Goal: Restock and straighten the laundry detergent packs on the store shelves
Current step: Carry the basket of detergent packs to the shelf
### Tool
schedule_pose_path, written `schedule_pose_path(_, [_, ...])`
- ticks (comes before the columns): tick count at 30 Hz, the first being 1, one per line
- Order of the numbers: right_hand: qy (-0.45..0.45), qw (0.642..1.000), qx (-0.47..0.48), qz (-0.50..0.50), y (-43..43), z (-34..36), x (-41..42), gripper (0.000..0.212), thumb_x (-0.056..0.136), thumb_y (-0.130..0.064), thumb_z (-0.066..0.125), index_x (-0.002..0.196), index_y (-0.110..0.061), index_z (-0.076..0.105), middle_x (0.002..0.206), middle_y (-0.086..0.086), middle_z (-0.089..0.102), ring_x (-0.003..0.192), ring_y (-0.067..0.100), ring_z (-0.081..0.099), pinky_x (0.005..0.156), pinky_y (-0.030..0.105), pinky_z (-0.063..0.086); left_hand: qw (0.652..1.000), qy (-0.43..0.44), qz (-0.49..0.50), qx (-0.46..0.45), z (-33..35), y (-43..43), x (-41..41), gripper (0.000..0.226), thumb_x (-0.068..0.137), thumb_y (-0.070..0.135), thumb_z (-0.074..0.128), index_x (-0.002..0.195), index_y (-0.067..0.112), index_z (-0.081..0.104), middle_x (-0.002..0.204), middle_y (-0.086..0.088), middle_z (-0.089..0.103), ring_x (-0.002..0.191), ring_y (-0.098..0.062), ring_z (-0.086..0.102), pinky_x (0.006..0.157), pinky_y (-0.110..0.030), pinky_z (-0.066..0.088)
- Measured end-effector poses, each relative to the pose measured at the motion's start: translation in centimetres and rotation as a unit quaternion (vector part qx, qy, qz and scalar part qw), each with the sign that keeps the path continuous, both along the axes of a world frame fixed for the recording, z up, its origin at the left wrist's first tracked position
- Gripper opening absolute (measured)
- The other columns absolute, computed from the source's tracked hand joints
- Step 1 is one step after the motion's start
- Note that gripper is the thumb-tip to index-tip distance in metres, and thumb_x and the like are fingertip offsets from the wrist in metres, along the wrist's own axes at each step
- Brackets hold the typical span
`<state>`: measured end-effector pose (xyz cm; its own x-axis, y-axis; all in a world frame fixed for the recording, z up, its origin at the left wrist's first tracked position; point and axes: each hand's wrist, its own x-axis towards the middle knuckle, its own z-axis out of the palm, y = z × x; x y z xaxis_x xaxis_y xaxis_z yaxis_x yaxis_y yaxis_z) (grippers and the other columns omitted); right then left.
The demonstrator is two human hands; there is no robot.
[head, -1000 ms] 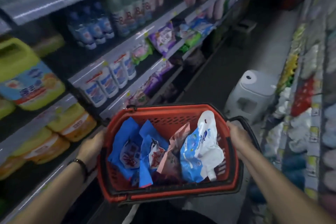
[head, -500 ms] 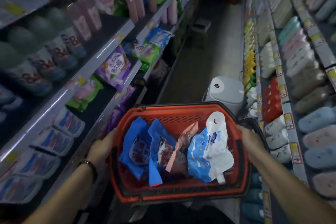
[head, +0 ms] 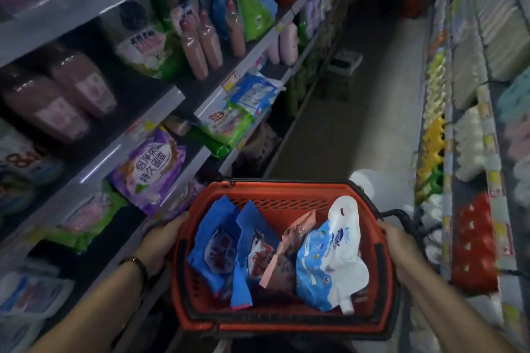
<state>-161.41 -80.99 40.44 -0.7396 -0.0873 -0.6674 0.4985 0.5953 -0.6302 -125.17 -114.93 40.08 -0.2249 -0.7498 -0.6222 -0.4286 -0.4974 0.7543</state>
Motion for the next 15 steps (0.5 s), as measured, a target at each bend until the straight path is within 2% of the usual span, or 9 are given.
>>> schedule_pose_path(4, [0.011,0.999,-0.008,0.031,-5.3,-0.4,-8.5,0.073,0.071,-0.066,0.063,0.114,-0.009,0.079,0.111,0.015,0.077,0.097,0.036,0.074,0.097,0.052,0.059,0.999,-0.032,0.034,-0.007,1.7,-1.7,-5.2,0.066,0.062,0.075,0.086,0.106,0.027,0.083,0.105,-0.003,0.082,0.099,-0.027,0.079,0.098,-0.052,0.06])
schedule_pose_path(7, [0.01,0.998,0.006,0.054,-9.9,-2.8,-14.8,0.08,0.059,-0.076,0.063,0.107,-0.014,0.081,0.108,0.012,0.08,0.097,0.037,0.076,0.097,0.056,0.06,0.997,-0.059,0.053,-0.017,2.7,-2.7,-8.3,0.062,0.066,0.077,0.081,0.104,0.027,0.083,0.097,-0.001,0.083,0.09,-0.024,0.08,0.086,-0.045,0.063])
schedule_pose_path(9, [0.02,0.996,-0.004,0.082,-13.6,-3.2,-17.9,0.073,0.059,-0.077,0.062,0.097,-0.019,0.083,0.1,0.009,0.081,0.093,0.037,0.077,0.095,0.057,0.06,0.996,-0.081,0.034,-0.027,2.8,-4.0,-10.2,0.057,0.07,0.082,0.074,0.102,0.036,0.082,0.095,-0.001,0.083,0.089,-0.026,0.079,0.081,-0.043,0.064])
schedule_pose_path(10, [0.032,0.995,-0.005,0.094,-15.4,-2.5,-18.5,0.067,0.063,-0.075,0.061,0.094,-0.02,0.083,0.096,0.008,0.081,0.09,0.036,0.077,0.094,0.057,0.061,0.994,-0.098,0.019,-0.039,2.8,-4.5,-10.8,0.054,0.075,0.083,0.069,0.096,0.035,0.082,0.087,0.0,0.082,0.083,-0.025,0.079,0.074,-0.04,0.064])
schedule_pose_path(12, [0.042,0.994,0.002,0.103,-19.3,-0.6,-19.3,0.058,0.071,-0.07,0.062,0.088,-0.019,0.083,0.09,0.008,0.08,0.086,0.035,0.077,0.091,0.054,0.062,0.986,-0.151,-0.005,-0.073,2.3,-6.9,-11.9,0.057,0.091,0.076,0.058,0.084,0.024,0.081,0.068,0.002,0.078,0.067,-0.022,0.077,0.063,-0.034,0.062])
schedule_pose_path(13, [0.042,0.994,0.011,0.103,-20.8,-0.4,-20.0,0.057,0.072,-0.069,0.063,0.087,-0.018,0.083,0.089,0.008,0.08,0.085,0.034,0.077,0.09,0.053,0.062,0.981,-0.17,-0.026,-0.086,2.1,-7.7,-12.4,0.06,0.096,0.071,0.054,0.08,0.019,0.079,0.065,0.002,0.077,0.065,-0.022,0.076,0.063,-0.036,0.063])
schedule_pose_path(15, [0.05,0.992,0.03,0.115,-23.5,-1.4,-21.8,0.062,0.065,-0.073,0.065,0.088,-0.018,0.084,0.09,0.008,0.081,0.085,0.035,0.077,0.091,0.054,0.062,0.978,-0.176,-0.06,-0.094,1.5,-8.8,-13.0,0.063,0.101,0.064,0.052,0.076,0.012,0.075,0.066,-0.006,0.076,0.07,-0.03,0.077,0.071,-0.049,0.065])
